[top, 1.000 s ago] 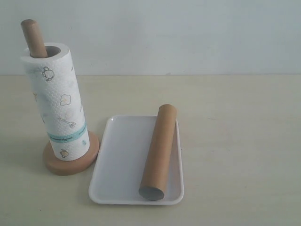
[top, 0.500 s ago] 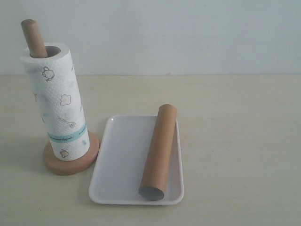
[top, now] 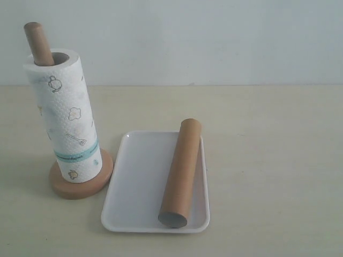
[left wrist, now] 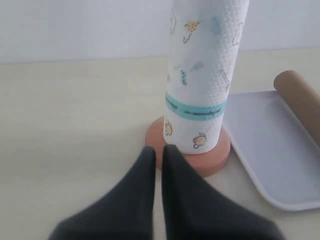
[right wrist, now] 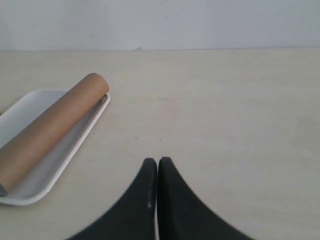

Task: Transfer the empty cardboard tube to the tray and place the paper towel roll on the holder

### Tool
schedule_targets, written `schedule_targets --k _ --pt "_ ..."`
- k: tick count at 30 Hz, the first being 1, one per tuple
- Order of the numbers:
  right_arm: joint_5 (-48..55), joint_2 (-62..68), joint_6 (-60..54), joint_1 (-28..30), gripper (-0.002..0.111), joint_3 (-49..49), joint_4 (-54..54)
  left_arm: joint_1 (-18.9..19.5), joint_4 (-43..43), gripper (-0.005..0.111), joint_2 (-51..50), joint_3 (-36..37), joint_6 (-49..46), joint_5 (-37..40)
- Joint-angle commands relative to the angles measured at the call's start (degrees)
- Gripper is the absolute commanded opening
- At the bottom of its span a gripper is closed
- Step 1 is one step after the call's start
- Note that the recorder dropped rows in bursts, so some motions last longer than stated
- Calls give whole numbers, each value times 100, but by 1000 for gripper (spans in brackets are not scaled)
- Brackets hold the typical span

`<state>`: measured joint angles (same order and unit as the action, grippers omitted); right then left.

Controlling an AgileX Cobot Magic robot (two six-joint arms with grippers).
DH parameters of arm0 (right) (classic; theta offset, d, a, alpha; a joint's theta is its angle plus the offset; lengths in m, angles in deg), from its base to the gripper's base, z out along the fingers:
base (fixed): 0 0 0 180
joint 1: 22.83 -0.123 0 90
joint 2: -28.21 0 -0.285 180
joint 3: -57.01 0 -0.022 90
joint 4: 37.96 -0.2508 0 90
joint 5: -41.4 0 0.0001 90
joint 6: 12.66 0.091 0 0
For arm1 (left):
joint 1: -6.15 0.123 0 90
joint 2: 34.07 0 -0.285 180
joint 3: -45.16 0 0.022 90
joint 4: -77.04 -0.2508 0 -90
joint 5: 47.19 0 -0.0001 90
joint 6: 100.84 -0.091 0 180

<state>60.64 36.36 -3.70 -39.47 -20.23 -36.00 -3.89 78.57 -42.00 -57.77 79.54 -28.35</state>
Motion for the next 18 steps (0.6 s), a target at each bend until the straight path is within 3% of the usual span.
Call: schedule_targets --k 1,5,10,18 --pt "19 -37 -79 15 0 3 4 16 60 4 14 15 -37 -93" --pt "24 -37 -157 95 0 3 4 16 60 4 14 15 -37 -93" --pt "24 -37 -130 783 0 3 4 16 60 4 14 15 -37 -93" --pt "24 -37 -82 811 0 3 -8 16 60 4 14 15 -37 -93"
